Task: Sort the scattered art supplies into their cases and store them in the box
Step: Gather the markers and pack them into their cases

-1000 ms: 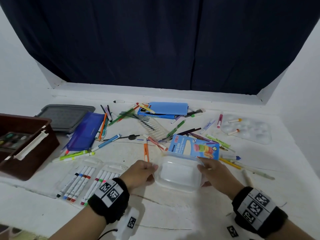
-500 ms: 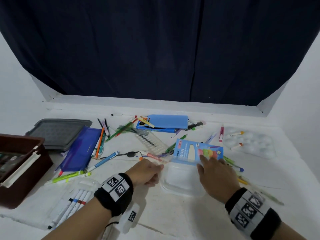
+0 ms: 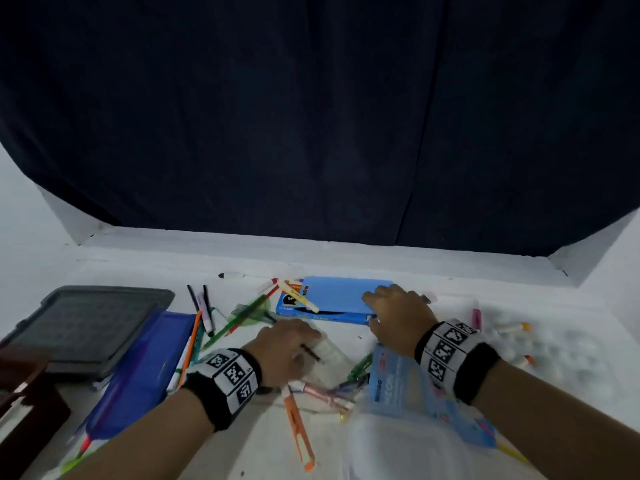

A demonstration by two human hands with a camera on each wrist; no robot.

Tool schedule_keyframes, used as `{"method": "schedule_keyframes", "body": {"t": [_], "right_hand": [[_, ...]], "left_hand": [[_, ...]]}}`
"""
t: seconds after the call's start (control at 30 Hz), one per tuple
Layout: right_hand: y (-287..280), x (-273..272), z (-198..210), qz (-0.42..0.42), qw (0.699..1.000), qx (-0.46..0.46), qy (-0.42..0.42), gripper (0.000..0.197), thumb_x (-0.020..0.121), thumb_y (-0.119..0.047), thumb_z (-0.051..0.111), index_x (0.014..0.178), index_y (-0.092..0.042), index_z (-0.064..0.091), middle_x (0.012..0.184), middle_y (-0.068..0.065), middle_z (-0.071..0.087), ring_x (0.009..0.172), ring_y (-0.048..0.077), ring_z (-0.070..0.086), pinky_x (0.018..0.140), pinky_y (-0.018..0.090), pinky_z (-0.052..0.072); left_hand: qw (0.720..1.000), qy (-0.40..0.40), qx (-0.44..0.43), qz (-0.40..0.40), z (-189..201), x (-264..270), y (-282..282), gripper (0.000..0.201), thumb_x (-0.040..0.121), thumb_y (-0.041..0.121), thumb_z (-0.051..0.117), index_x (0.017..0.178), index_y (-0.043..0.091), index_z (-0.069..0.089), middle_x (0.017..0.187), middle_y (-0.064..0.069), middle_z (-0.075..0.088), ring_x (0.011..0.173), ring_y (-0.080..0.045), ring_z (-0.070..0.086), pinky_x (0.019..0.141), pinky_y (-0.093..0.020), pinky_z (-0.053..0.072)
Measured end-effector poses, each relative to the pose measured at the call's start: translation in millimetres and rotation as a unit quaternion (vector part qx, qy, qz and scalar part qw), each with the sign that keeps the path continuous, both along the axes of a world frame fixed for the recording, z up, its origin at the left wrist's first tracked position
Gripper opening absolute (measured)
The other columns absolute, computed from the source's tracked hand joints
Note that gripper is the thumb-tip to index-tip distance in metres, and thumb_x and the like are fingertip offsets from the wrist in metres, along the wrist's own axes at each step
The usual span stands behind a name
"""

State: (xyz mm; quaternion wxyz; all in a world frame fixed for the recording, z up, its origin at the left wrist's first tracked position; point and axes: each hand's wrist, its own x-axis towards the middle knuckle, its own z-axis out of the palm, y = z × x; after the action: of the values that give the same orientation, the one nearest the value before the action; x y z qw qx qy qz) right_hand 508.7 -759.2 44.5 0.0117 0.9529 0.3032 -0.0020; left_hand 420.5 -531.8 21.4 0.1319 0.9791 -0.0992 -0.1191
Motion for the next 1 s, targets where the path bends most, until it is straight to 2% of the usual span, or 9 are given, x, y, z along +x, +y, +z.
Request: {"method": "schedule_keyframes", "body": {"t": [0.07,0.13,0.23,0.33,0.4,0.57,0.7,0.87,1.0], "right_hand": [[5,27,-13,-0.003,0.999,-0.030,0.025,0.038,0.095,-0.026,0.048,0.133,-0.019,0.044,0.132,0.005,0.050,0.127,0.029,0.043,0.099,0.043,0.042],[8,46,-25,0.012,0.997,-0.055,0.058,0.058,0.098,-0.031,0.049,0.151,-0.021,0.028,0.156,0.008,0.030,0.145,0.029,0.024,0.114,0.048,0.029],[12,63,-33,0.028,0.992,-0.090,0.085,0.066,0.100,-0.041,0.047,0.156,-0.026,0.016,0.163,0.007,0.017,0.150,0.027,0.015,0.119,0.049,0.021],[10,74,-40,0.025,0.992,-0.084,0.096,0.054,0.100,-0.034,0.049,0.149,-0.022,0.030,0.147,0.009,0.038,0.135,0.031,0.041,0.105,0.044,0.041],[3,76,-41,0.036,0.992,-0.076,0.094,0.045,0.100,-0.021,0.046,0.144,-0.019,0.036,0.140,0.009,0.043,0.128,0.031,0.047,0.100,0.044,0.045],[-7,63,-29,0.058,0.995,-0.079,0.020,0.050,0.096,-0.008,0.040,0.144,-0.018,0.034,0.130,0.007,0.052,0.115,0.029,0.055,0.087,0.041,0.052],[-22,56,-12,-0.002,0.999,-0.045,-0.021,0.048,0.097,-0.017,0.047,0.143,-0.015,0.031,0.117,0.007,0.059,0.100,0.028,0.063,0.078,0.037,0.053],[-63,31,10,-0.106,0.991,-0.046,-0.069,0.052,0.092,-0.001,0.039,0.142,-0.012,0.030,0.111,0.005,0.060,0.091,0.027,0.065,0.067,0.032,0.042],[-103,6,15,-0.161,0.983,-0.056,-0.074,0.050,0.091,-0.003,0.045,0.138,-0.012,0.034,0.108,0.001,0.062,0.087,0.023,0.066,0.063,0.028,0.039]], "left_hand": [[1.000,-0.010,-0.004,-0.009,-8,15,1,0.054,0.097,0.022,0.049,0.149,0.031,0.040,0.153,0.003,0.038,0.144,-0.019,0.030,0.118,-0.039,0.028],[0.999,-0.024,0.021,-0.022,-13,30,-1,0.057,0.098,0.029,0.048,0.152,0.034,0.031,0.159,0.004,0.027,0.149,-0.019,0.020,0.120,-0.047,0.022],[0.992,-0.023,0.120,-0.035,-14,50,-4,0.065,0.101,0.046,0.041,0.157,0.032,0.011,0.166,0.006,0.002,0.153,-0.017,-0.002,0.117,-0.057,0.014],[0.987,0.025,0.161,0.003,-18,69,4,0.072,0.100,0.061,0.030,0.158,0.032,-0.002,0.166,0.006,-0.009,0.153,-0.018,-0.009,0.117,-0.062,0.009],[0.984,0.046,0.170,0.020,-22,74,13,0.075,0.098,0.066,0.026,0.158,0.031,-0.002,0.167,0.006,-0.007,0.153,-0.017,-0.007,0.116,-0.065,0.009],[0.981,0.020,0.189,0.045,-20,62,18,0.077,0.097,0.063,0.028,0.157,0.029,-0.006,0.162,0.000,0.022,0.150,-0.024,0.015,0.113,-0.064,0.018],[0.974,0.029,0.217,0.059,-12,55,20,0.072,0.097,0.066,0.023,0.157,0.031,0.006,0.164,0.005,0.016,0.150,-0.026,0.015,0.113,-0.062,0.018],[0.974,0.058,0.213,0.054,-14,61,19,0.072,0.095,0.070,0.020,0.157,0.036,0.006,0.167,0.007,0.001,0.154,-0.024,-0.004,0.115,-0.065,0.009],[0.976,0.045,0.206,0.045,-10,54,1,0.067,0.099,0.061,0.028,0.156,0.029,0.018,0.163,0.000,0.018,0.151,-0.025,0.014,0.113,-0.066,0.007]]}}
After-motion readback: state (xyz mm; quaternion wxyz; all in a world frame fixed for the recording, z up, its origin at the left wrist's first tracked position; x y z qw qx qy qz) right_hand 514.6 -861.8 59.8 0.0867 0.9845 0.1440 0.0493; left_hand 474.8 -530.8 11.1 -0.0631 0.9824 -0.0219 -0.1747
